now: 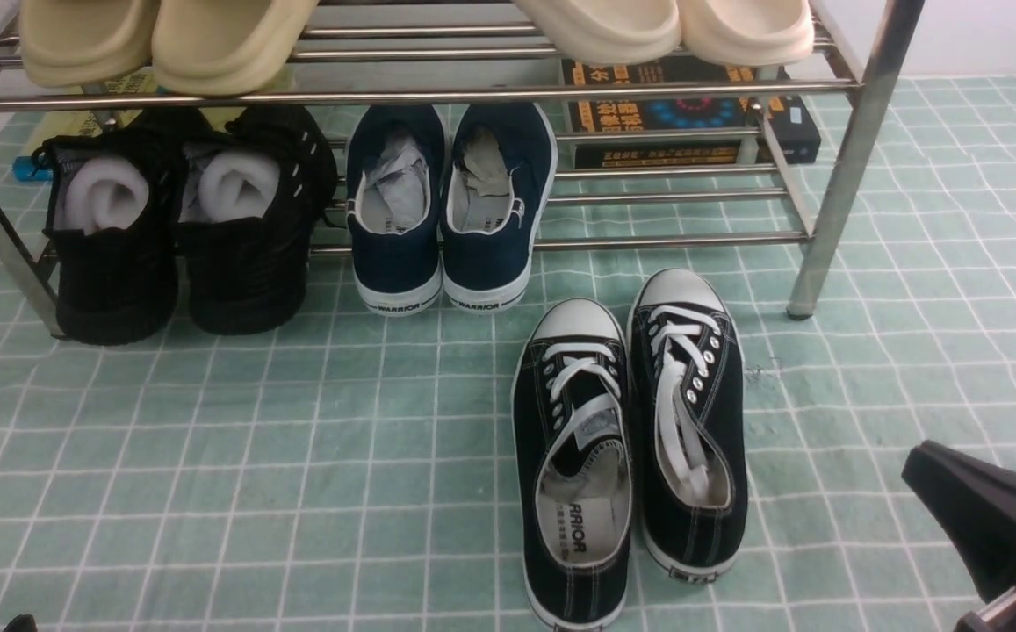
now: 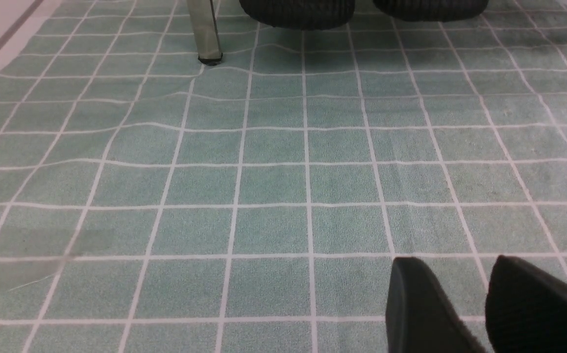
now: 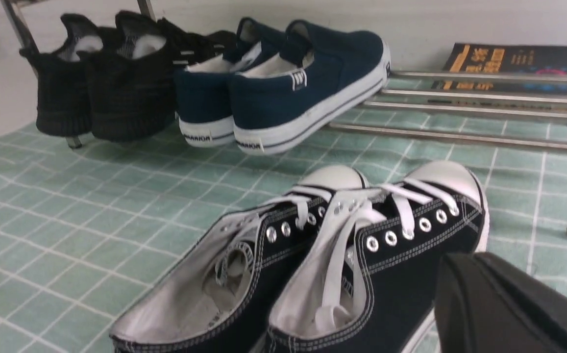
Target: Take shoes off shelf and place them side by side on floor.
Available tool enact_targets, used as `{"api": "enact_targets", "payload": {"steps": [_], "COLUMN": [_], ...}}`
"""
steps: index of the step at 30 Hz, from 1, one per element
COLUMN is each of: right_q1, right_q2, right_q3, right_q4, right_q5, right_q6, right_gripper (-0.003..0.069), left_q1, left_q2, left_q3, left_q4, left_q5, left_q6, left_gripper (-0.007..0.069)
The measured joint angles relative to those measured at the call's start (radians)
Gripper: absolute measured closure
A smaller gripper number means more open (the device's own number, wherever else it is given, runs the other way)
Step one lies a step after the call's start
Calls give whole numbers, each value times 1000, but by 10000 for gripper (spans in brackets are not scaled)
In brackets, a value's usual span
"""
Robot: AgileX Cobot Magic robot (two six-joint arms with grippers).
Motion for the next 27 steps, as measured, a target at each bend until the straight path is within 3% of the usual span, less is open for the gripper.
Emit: {"api": "enact_targets", "payload": {"steps": [8, 12, 15, 16, 20, 27], "right_q1": [0, -9, -101, -101, -287, -552], "right_q2": [-37, -151, -301, -301, -570, -827], "right_q3": [19, 20, 34, 34, 46, 68], "right_q4": [0, 0, 10, 10, 6, -4], "right_q5": [11, 117, 390, 390, 713, 915], "right_q6": [-3, -94, -173, -173, -189, -162], "right_gripper": [662, 659, 656, 656, 652, 644], "left_q1": [0, 0, 0, 0, 0, 0], "left_q2": [0, 0, 0, 0, 0, 0], "left_q3": [0, 0, 0, 0, 0, 0], "left_q4": [0, 0, 0, 0, 0, -1], "left_q5": [0, 0, 0, 0, 0, 0], "left_q6": [0, 0, 0, 0, 0, 0], "left_gripper": [382, 382, 382, 382, 382, 382]}}
